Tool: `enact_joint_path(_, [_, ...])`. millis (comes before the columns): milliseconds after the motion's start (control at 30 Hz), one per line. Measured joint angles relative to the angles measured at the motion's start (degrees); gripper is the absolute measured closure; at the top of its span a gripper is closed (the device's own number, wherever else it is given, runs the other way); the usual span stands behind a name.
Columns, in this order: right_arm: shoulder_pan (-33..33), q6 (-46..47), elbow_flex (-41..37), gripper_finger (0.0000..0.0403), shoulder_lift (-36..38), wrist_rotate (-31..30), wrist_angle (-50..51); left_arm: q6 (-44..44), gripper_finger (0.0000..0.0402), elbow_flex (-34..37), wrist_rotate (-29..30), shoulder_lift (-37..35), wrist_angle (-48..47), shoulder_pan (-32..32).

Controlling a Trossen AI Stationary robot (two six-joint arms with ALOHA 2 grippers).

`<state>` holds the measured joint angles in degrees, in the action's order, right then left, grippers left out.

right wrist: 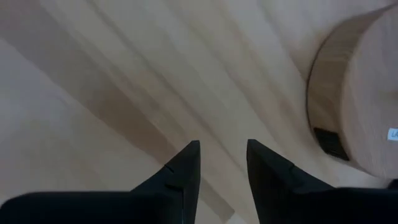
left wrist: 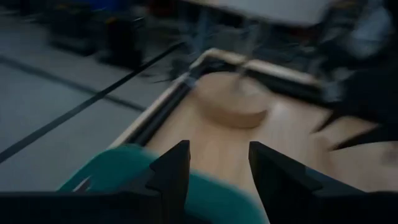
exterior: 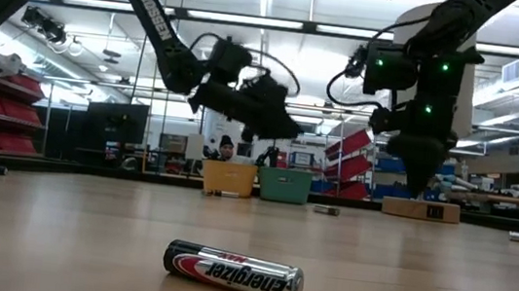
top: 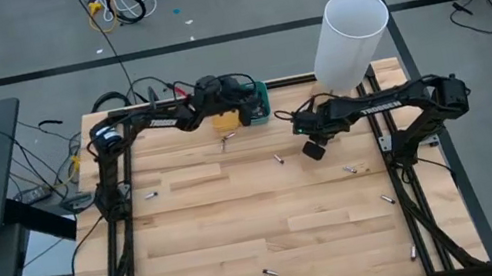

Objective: Sort batteries
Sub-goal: Put the silver battery into the yellow bin

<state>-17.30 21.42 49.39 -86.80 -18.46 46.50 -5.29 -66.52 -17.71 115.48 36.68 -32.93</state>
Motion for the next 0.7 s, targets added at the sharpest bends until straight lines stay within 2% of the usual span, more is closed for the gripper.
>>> enact_joint_path(133, [0.0, -2.42, -2.53, 0.0285, 0.0, -0.92, -2.6, -1.74, 0.0221, 0.55, -6.88, -3.28, 1.46, 0.42])
enact_joint_path(333, [1.78, 1.02, -3.0, 0.0286, 1.19, 2.96, 2.22, -2.41, 0.023, 11.27, -7.42, -9.65, 8.05, 2.61])
enact_joint_path(467, [4.87, 7.85, -3.0, 0.0292, 1.79, 10.52, 5.15, -4.26, 0.0237, 21.45, -2.94, -13.0, 20.2, 5.17])
enact_joint_path(567, [8.66, 9.47, -2.99, 0.0298, 1.79, 13.38, 9.27, -5.28, 0.0239, 27.09, 0.73, -13.22, 29.61, 8.32])
enact_joint_path(633, [10.89, 9.25, -3.0, 0.0301, 1.79, 13.08, 11.62, -5.39, 0.0239, 29.22, 0.96, -13.27, 34.35, 10.27])
enact_joint_path(700, [12.86, 8.74, -3.0, 0.0302, 1.79, 8.12, 12.48, -4.48, 0.0239, 30.38, 1.42, -13.18, 36.9, 12.12])
